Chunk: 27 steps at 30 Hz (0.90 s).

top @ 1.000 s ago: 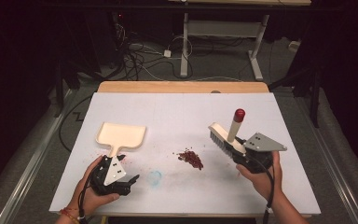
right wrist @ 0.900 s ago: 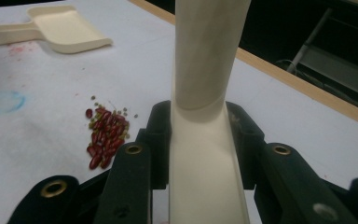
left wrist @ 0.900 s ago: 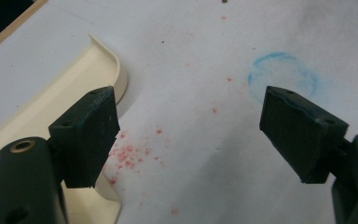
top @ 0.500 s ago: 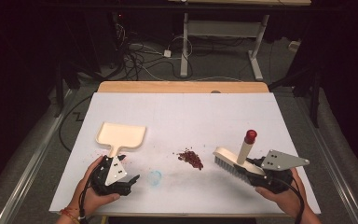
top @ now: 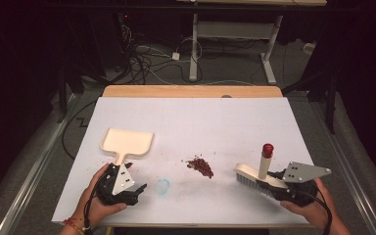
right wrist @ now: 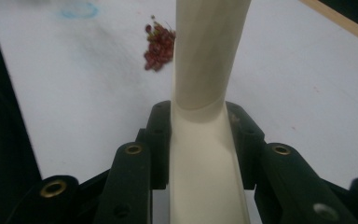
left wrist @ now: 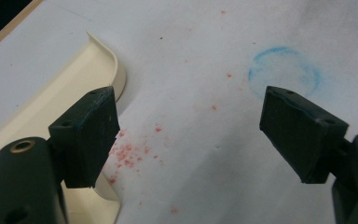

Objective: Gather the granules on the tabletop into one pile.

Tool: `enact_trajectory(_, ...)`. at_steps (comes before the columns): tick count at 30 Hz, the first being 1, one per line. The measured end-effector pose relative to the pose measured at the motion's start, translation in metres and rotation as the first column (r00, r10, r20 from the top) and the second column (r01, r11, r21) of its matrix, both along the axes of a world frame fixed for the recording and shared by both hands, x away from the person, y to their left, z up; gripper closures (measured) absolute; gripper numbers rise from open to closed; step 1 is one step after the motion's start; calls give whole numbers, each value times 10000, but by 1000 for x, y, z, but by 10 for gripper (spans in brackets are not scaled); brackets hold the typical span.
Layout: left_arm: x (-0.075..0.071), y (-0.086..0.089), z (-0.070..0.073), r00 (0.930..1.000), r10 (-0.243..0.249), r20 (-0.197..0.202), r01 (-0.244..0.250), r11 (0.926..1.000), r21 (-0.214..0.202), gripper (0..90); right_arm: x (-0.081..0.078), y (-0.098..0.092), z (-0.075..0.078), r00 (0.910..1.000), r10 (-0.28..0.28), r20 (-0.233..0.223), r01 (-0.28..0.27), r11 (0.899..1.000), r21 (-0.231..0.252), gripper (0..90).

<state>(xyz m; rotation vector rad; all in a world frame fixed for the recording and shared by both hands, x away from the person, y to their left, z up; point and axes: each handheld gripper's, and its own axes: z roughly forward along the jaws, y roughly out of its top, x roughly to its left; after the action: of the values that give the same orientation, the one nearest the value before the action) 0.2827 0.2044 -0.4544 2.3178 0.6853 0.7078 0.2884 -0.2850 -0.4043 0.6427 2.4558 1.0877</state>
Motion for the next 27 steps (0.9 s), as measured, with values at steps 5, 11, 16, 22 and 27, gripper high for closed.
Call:
enact_trajectory(5,1,0,-1,10000,3,-47,-3,10000,52,189,16,-3,-1,10000,-24,18,25,9993,-372,665)
enact_trajectory(11,2,-2,-2,10000,-35,-91,36,10000,63,189,34,-5,1,9998,100,147,-88,9971,-757,655)
enact_trajectory(16,2,-3,-2,9999,-67,-115,68,9999,94,189,45,-4,12,9990,288,341,-267,9979,-595,625)
enact_trajectory(22,1,-3,-2,9998,-127,-150,129,9998,141,189,53,2,26,9969,352,705,-348,9994,-72,649)
enact_trajectory(27,2,-3,-3,9996,-163,-224,167,9997,158,189,57,3,32,9966,778,257,-786,9963,340,702)
